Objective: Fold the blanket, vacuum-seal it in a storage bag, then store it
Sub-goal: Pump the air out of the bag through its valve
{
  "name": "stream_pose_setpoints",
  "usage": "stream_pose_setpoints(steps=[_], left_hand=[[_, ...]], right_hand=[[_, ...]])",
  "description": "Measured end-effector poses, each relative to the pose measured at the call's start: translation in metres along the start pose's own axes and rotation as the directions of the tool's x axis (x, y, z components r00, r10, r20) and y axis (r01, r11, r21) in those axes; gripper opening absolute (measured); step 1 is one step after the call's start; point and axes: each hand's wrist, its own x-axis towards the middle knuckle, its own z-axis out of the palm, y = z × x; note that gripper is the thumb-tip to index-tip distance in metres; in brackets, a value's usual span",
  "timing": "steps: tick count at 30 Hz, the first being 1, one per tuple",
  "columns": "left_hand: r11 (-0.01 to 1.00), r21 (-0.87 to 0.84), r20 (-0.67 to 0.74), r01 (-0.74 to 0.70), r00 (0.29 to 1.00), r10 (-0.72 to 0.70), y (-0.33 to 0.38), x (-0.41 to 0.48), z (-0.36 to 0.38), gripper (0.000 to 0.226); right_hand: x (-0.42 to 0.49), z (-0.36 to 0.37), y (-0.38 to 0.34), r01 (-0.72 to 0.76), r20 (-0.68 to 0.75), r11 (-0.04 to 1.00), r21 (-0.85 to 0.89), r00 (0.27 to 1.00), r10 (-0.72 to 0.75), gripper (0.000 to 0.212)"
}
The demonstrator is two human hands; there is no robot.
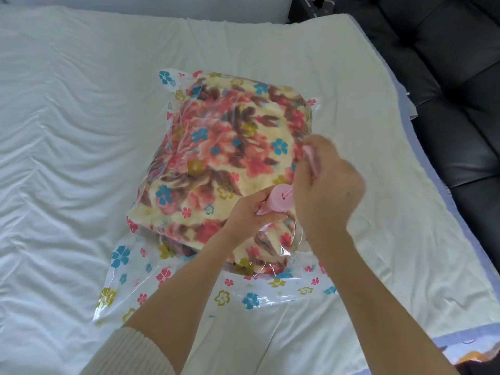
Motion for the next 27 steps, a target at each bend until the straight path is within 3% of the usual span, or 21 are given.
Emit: stream_pose_setpoints(steps=[2,6,8,10,12,13,17,19,21,22,23,25,27], left_hand=[[1.000,0.002,0.006,-0.002,1.000,0.002,-0.001,-0.004,0.003,0.022],[1.000,-0.019,-0.003,0.000,1.000,0.000,0.002,0.001,-0.001,0.042],[0.999,-0.023,0.013,0.023,1.000,-0.023,-0.002,0.006,-0.005,0.047],[0.999,-0.019,0.031,0.028,0.999,-0.028,-0.003,0.005,-0.005,0.047],[0.999,0.002,0.030,0.032,0.999,-0.032,-0.004,0.001,-0.002,0.038],[0.999,0.004,0.025,0.033,0.999,-0.034,-0.004,0.000,0.000,0.034],[0.999,-0.028,-0.007,0.035,0.999,-0.035,0.002,0.002,-0.004,0.040],[0.999,-0.028,-0.007,0.031,0.999,-0.031,0.000,0.005,-0.007,0.047],[0.999,-0.015,-0.002,0.032,0.999,-0.032,-0.001,0.005,-0.006,0.048],[0.999,-0.015,0.001,0.039,0.999,-0.039,-0.002,0.004,-0.006,0.046],[0.999,-0.012,0.004,0.047,0.999,-0.047,-0.003,0.002,-0.006,0.042],[0.999,-0.003,0.016,0.053,0.998,-0.053,-0.003,0.000,-0.005,0.033],[0.998,0.010,0.010,0.056,0.998,-0.056,0.000,0.000,-0.007,0.027]], right_hand=[[-0.021,0.035,0.017,0.029,0.144,0.993,-0.118,0.989,-0.012,0.026],[0.013,0.000,-0.003,0.175,0.208,0.967,-0.187,0.969,-0.135,0.024],[0.028,-0.029,-0.016,0.190,0.031,0.977,-0.097,0.982,-0.188,0.026],[0.022,-0.025,-0.012,0.063,-0.121,0.997,-0.041,0.990,-0.067,0.027],[-0.006,0.011,0.001,0.001,0.066,0.996,-0.089,0.998,0.005,0.027],[-0.018,0.030,0.005,0.056,0.173,0.989,-0.135,0.984,-0.032,0.029],[0.012,0.006,-0.001,0.217,0.260,0.953,-0.213,0.953,-0.159,0.035],[0.033,-0.038,-0.019,0.281,0.124,0.946,-0.163,0.957,-0.262,0.026],[0.036,-0.050,-0.026,0.181,-0.075,0.981,-0.073,0.980,-0.186,0.026],[0.028,-0.042,-0.021,0.126,-0.094,0.992,-0.027,0.987,-0.128,0.027],[0.015,-0.023,-0.012,0.105,-0.018,0.994,-0.028,0.994,-0.105,0.027],[-0.007,0.017,0.000,0.196,0.196,0.973,-0.125,0.966,-0.170,0.021],[0.003,0.021,0.014,0.253,0.204,0.948,-0.191,0.955,-0.214,0.015]])
